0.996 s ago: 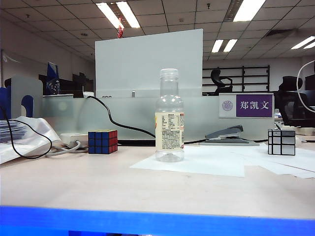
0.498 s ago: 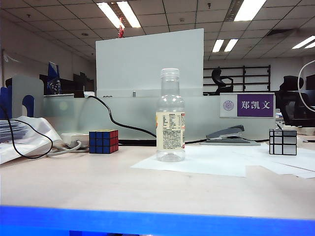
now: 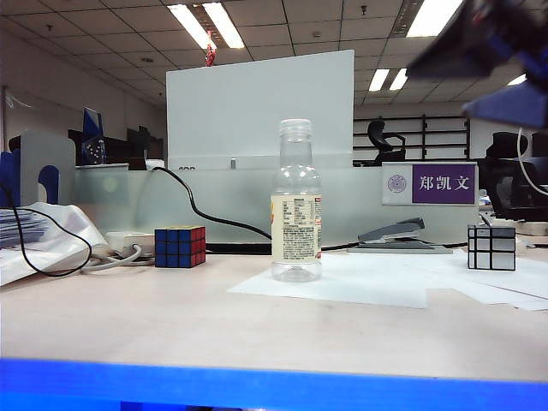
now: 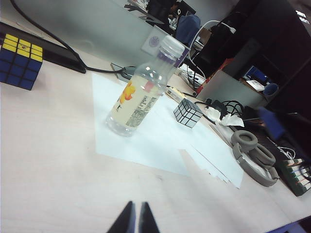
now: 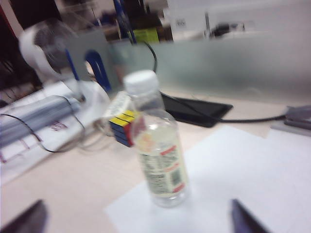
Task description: Flip the plastic bottle upside down.
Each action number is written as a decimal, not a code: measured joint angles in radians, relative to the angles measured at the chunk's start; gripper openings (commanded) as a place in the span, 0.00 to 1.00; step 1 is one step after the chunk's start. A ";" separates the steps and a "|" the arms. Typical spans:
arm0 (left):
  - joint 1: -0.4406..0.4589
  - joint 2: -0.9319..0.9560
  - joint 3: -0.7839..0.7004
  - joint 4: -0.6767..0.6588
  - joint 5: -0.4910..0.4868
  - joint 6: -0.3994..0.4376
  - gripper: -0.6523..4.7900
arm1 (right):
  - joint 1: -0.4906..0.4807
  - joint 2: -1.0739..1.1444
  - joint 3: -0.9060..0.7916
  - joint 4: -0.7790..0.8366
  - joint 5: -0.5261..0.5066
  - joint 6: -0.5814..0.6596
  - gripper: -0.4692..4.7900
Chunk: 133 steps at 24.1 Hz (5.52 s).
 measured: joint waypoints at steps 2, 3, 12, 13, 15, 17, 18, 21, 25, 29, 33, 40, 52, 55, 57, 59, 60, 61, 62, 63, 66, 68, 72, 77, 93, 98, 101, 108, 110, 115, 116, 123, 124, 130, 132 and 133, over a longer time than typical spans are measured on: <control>0.000 0.000 0.000 0.000 0.000 0.000 0.17 | 0.006 0.180 0.098 0.045 0.003 -0.014 1.00; 0.000 0.000 0.000 -0.001 0.000 0.000 0.17 | 0.011 0.250 0.132 0.072 0.002 -0.015 1.00; 0.000 0.000 0.000 -0.003 0.000 0.000 0.17 | 0.038 0.570 0.298 0.120 -0.093 -0.053 1.00; 0.000 0.000 0.000 -0.004 0.000 0.000 0.17 | 0.045 0.586 0.298 0.139 -0.096 -0.054 1.00; 0.000 0.000 0.000 -0.004 0.000 0.000 0.17 | 0.056 0.616 0.299 0.170 -0.100 -0.058 1.00; 0.000 0.000 0.000 -0.003 0.000 0.000 0.17 | 0.065 0.643 0.309 0.177 -0.104 -0.061 1.00; 0.000 0.000 0.000 -0.004 0.000 0.000 0.17 | 0.069 0.658 0.318 0.178 -0.103 -0.064 1.00; 0.000 0.000 0.000 -0.004 0.000 0.000 0.17 | 0.091 0.705 0.352 0.178 -0.103 -0.079 1.00; 0.000 0.000 0.000 -0.004 0.000 0.000 0.17 | 0.108 0.777 0.414 0.177 -0.105 -0.086 1.00; 0.000 0.000 0.000 -0.004 0.000 0.000 0.17 | 0.111 0.822 0.451 0.177 -0.053 -0.104 1.00; 0.000 0.000 0.000 -0.014 0.000 0.000 0.17 | 0.111 0.840 0.473 0.170 -0.019 -0.111 1.00; 0.000 0.000 0.000 -0.016 0.000 0.000 0.17 | 0.122 0.889 0.532 0.154 -0.017 -0.112 1.00; 0.000 0.000 0.000 -0.016 0.000 0.000 0.17 | 0.172 0.990 0.642 0.104 -0.009 -0.140 1.00; 0.000 0.000 0.000 -0.016 0.000 0.000 0.17 | 0.173 1.022 0.659 0.098 -0.003 -0.149 1.00; 0.000 0.000 0.000 -0.017 0.000 0.000 0.17 | 0.173 1.041 0.668 0.095 0.008 -0.150 1.00; 0.000 0.000 0.000 -0.018 0.000 0.000 0.17 | 0.173 1.061 0.671 0.093 0.016 -0.151 1.00; 0.000 0.000 0.000 -0.018 0.000 0.000 0.17 | 0.173 1.070 0.677 0.092 0.017 -0.151 1.00; 0.000 0.000 0.000 -0.018 0.000 0.000 0.17 | 0.173 1.080 0.683 0.093 0.020 -0.151 1.00; 0.000 0.000 0.000 -0.018 0.000 0.000 0.17 | 0.173 1.087 0.688 0.093 0.027 -0.152 1.00; 0.000 0.000 0.000 -0.018 0.000 0.000 0.17 | 0.173 1.093 0.693 0.093 0.031 -0.153 1.00; 0.000 0.000 0.000 -0.019 0.000 0.000 0.17 | 0.173 1.109 0.720 0.092 0.036 -0.153 1.00; 0.000 0.000 0.000 -0.020 0.000 0.001 0.17 | 0.173 1.117 0.740 0.094 0.037 -0.153 1.00; 0.000 0.000 0.000 -0.024 0.000 0.001 0.17 | 0.174 1.120 0.764 0.093 0.058 -0.153 1.00; 0.000 0.000 0.000 -0.026 0.000 0.002 0.17 | 0.174 1.120 0.780 0.093 0.080 -0.151 0.28; 0.000 0.000 0.000 -0.027 -0.011 0.018 0.17 | 0.175 1.124 0.792 0.283 -0.044 0.158 0.08; 0.000 0.000 0.000 -0.027 -0.012 0.019 0.17 | 0.175 1.096 0.848 0.371 -0.154 0.299 0.08; 0.000 0.000 0.000 -0.026 -0.012 0.019 0.17 | 0.184 1.051 0.873 0.410 -0.211 0.373 0.08; 0.000 0.000 0.000 -0.014 -0.020 0.019 0.17 | 0.211 0.920 0.892 0.590 -0.322 0.634 0.08; 0.000 0.000 0.000 -0.005 -0.020 0.019 0.17 | 0.225 0.871 0.892 0.611 -0.344 0.682 0.08; 0.000 0.000 0.000 0.101 -0.010 -0.015 0.17 | 0.271 0.753 0.893 0.628 -0.354 0.908 0.08; 0.000 0.000 0.000 0.138 -0.010 -0.033 0.17 | 0.278 0.740 0.894 0.635 -0.352 0.959 0.08; 0.000 0.000 0.001 0.465 0.022 -0.179 0.17 | 0.362 0.678 0.892 0.707 -0.346 1.249 0.08; 0.000 0.000 0.001 0.503 0.027 -0.200 0.17 | 0.378 0.667 0.893 0.715 -0.343 1.273 0.08; 0.000 0.000 0.001 0.700 0.038 -0.328 0.29 | 0.496 0.646 0.893 0.726 -0.312 1.317 0.08; 0.000 0.000 0.011 0.762 0.042 -0.411 0.67 | 0.541 0.646 0.892 0.719 -0.307 1.296 0.08; 0.000 0.000 0.042 0.780 0.042 -0.452 0.86 | 0.560 0.646 0.892 0.718 -0.307 1.284 0.08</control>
